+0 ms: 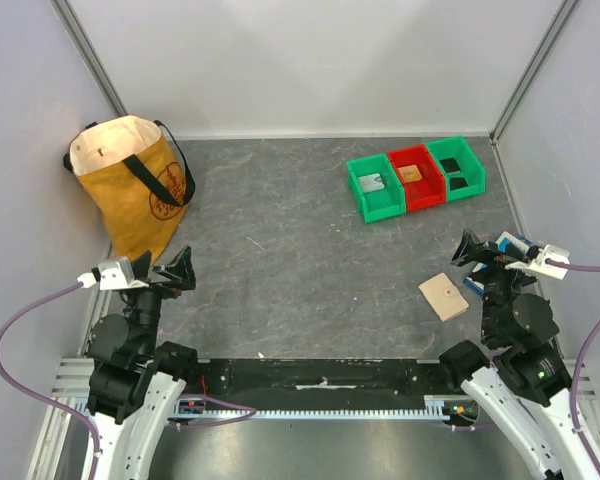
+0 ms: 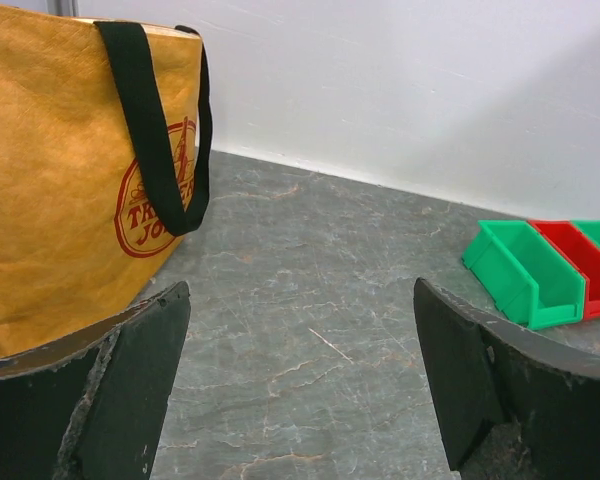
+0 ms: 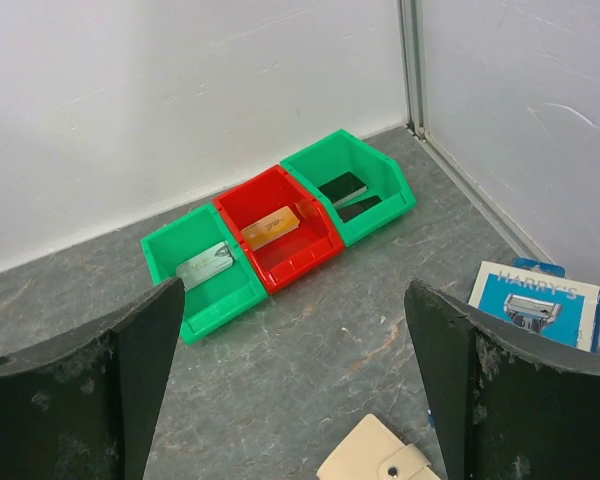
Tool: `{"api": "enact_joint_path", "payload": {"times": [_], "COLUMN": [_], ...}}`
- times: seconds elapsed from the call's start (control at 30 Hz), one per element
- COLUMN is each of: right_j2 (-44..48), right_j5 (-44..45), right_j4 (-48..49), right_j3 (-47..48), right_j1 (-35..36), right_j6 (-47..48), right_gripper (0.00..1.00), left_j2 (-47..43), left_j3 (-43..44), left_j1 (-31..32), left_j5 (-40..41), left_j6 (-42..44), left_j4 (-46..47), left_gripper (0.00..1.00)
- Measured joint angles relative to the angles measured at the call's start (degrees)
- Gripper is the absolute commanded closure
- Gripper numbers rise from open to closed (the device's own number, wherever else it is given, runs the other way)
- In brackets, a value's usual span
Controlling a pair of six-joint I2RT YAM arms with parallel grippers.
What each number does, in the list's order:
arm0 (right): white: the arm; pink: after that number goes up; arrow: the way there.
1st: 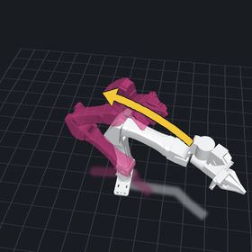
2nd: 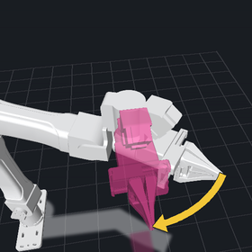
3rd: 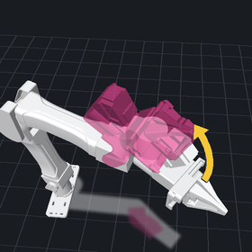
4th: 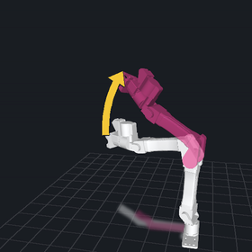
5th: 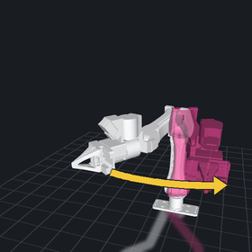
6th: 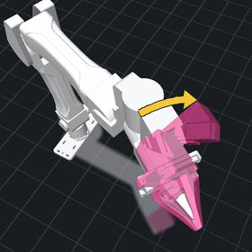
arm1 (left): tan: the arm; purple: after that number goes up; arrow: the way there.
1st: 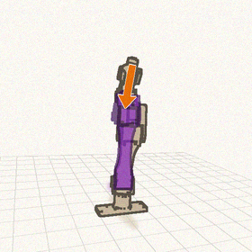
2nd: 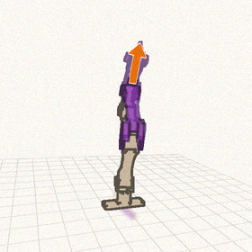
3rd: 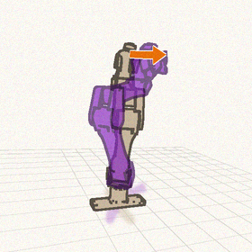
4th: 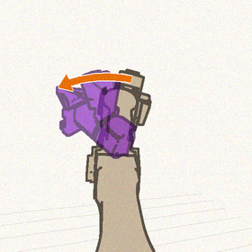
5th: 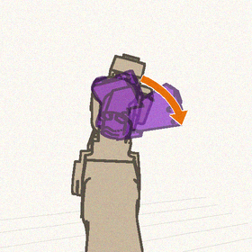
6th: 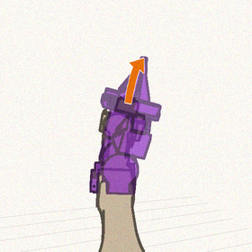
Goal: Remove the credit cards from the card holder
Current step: Open the card holder at the center of the board.
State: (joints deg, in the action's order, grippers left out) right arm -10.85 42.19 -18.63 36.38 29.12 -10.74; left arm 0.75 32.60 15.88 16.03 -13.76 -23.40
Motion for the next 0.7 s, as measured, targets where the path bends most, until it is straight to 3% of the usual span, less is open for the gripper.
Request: {"api": "enact_joint_path", "payload": {"times": [0.27, 0.7], "right_j2": [-4.17, -30.6], "right_j5": [0.17, -10.95], "right_j4": [-2.1, -13.84], "right_j3": [1.14, 5.38], "right_j1": [0.0, 0.0], "right_j6": [-3.21, -19.76], "right_gripper": [0.02, 0.02], "left_j2": [-0.02, -0.02], "left_j3": [0.0, 0.0], "left_j1": [-0.33, -0.44], "left_j5": [0.0, -1.73], "left_j6": [-0.02, -0.07], "left_j4": [0.0, -0.28], "left_gripper": [0.02, 0.02]}}
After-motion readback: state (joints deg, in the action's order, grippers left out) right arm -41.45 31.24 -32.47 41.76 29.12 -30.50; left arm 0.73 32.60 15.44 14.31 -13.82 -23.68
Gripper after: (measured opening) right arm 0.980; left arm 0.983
